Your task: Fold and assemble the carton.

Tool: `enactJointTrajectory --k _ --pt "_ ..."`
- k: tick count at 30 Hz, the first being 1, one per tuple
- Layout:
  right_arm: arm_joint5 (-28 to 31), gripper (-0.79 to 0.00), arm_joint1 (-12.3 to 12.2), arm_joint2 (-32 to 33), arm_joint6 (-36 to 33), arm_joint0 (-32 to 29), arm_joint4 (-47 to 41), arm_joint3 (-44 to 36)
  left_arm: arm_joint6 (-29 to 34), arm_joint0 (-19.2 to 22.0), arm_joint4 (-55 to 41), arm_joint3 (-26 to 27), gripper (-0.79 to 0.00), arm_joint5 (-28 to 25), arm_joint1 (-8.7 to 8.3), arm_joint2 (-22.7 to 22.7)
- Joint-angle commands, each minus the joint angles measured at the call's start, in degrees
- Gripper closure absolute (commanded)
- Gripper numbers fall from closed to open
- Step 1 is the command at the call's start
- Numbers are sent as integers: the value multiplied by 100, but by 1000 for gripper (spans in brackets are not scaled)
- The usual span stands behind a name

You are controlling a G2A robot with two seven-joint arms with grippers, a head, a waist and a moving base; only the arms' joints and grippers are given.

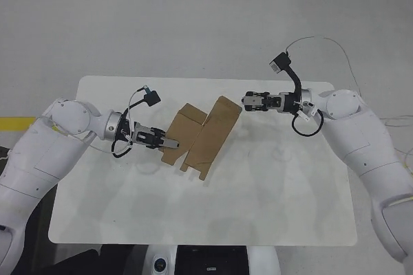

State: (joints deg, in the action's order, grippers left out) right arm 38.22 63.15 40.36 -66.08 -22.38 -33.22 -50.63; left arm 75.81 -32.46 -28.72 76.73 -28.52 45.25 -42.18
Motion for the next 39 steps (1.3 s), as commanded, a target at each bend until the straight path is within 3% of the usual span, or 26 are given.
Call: enactJointTrajectory --k 1,11,39 --pt "2 -785 -43 -63 2 26 97 -41 -37 4 55 131 0 -36 -72 135" --pt "99 -785 -142 -606 97 5 -158 -304 -192 219 -123 429 0 -191 -316 706" --pt "99 -785 -142 -606 97 5 -158 -304 -313 275 -181 323 0 -260 -340 822"
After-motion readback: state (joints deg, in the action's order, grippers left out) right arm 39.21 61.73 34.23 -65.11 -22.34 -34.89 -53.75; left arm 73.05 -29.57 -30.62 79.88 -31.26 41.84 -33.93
